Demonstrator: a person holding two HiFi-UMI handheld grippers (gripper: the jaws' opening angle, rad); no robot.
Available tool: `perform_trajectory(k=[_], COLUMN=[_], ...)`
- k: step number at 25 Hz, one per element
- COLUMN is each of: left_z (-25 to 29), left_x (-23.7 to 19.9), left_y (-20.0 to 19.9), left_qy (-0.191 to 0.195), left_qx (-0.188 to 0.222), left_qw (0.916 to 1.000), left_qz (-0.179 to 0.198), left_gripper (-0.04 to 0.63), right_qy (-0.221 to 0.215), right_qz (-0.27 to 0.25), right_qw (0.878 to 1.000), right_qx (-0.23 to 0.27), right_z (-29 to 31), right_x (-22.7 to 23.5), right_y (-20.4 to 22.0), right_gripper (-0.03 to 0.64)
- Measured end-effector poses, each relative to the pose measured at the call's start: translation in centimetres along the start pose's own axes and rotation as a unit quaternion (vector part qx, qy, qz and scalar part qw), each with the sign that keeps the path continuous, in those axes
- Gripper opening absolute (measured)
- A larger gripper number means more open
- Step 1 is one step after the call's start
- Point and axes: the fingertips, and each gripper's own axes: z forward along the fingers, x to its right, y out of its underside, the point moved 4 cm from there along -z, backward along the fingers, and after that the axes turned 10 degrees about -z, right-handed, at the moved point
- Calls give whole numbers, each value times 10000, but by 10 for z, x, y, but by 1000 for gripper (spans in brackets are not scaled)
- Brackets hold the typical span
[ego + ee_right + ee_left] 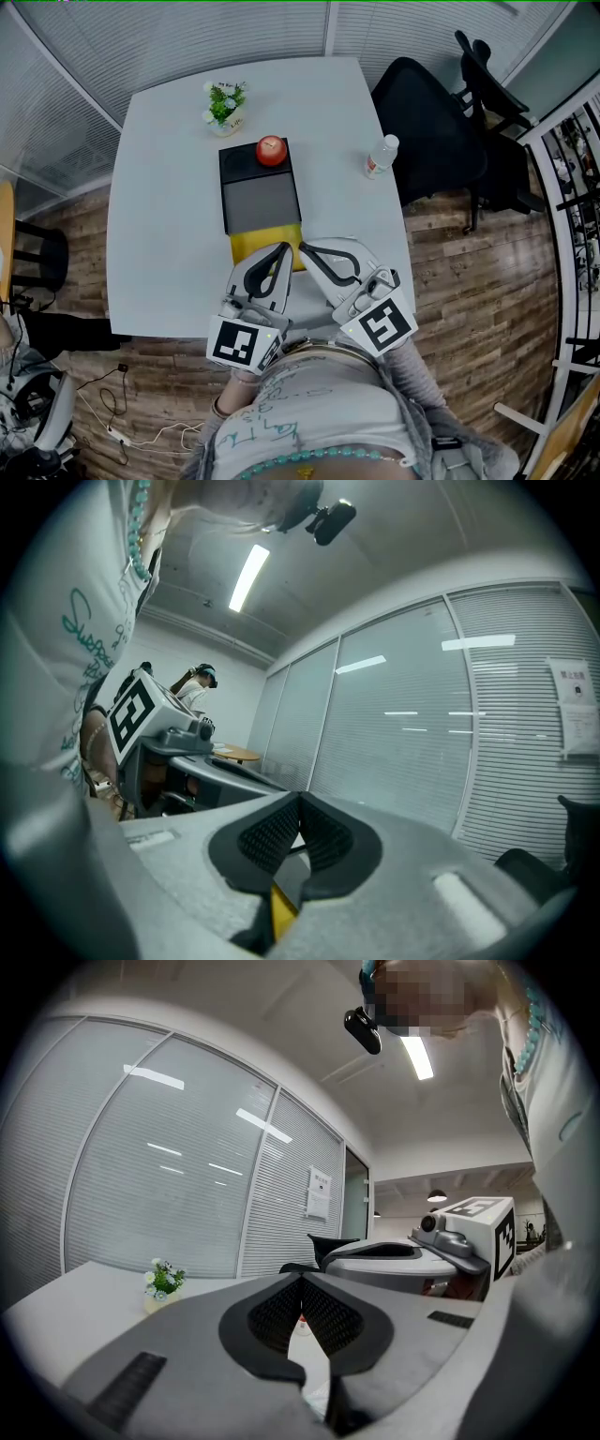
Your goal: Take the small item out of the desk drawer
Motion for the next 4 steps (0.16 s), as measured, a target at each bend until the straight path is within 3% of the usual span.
perform_trajectory(k=[4], left_z=[0], left_x=[0], left_y=[0], left_qy=[-2], left_qx=[-6], left_qw=[10000], left_qz=[-28], left_gripper=[-2], right_qy=[-18], right_qz=[-35], right_qw=[10000], right_qx=[-19], right_z=[-1], right_x=[1], right_y=[0], right_gripper=[3])
